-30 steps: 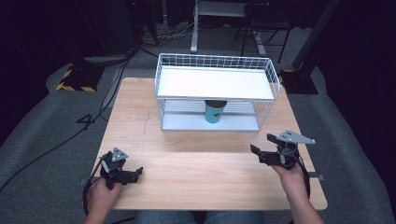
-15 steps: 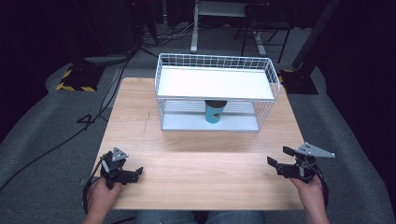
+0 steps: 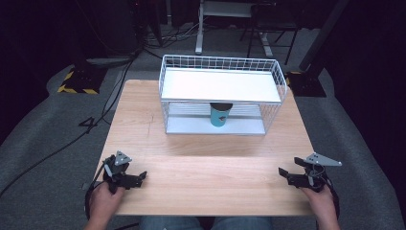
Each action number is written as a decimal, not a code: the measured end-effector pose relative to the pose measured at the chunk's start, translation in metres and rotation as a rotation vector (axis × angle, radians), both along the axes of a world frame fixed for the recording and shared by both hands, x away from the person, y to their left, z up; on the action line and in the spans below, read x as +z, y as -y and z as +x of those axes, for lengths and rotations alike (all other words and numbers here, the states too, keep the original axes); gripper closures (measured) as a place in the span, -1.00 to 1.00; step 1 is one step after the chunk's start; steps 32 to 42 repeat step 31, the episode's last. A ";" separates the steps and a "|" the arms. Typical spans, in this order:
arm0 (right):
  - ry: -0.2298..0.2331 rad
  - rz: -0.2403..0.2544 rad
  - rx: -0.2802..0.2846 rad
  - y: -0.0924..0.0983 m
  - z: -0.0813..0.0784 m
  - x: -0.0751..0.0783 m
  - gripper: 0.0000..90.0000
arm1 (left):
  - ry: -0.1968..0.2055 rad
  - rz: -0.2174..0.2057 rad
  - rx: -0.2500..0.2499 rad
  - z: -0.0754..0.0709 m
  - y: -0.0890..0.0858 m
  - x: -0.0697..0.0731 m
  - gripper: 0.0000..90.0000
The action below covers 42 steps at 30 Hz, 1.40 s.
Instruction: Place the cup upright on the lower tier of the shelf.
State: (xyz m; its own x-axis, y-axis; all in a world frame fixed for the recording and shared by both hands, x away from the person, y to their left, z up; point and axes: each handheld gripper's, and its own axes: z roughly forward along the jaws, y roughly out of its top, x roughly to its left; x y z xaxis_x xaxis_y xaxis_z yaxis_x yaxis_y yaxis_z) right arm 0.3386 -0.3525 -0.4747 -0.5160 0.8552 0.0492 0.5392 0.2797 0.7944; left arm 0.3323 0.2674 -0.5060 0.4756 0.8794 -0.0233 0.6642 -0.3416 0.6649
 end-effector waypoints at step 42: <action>-0.066 -0.108 0.016 -0.004 0.005 -0.030 -0.85 | 0.000 0.000 0.000 0.000 0.000 0.000 -1.00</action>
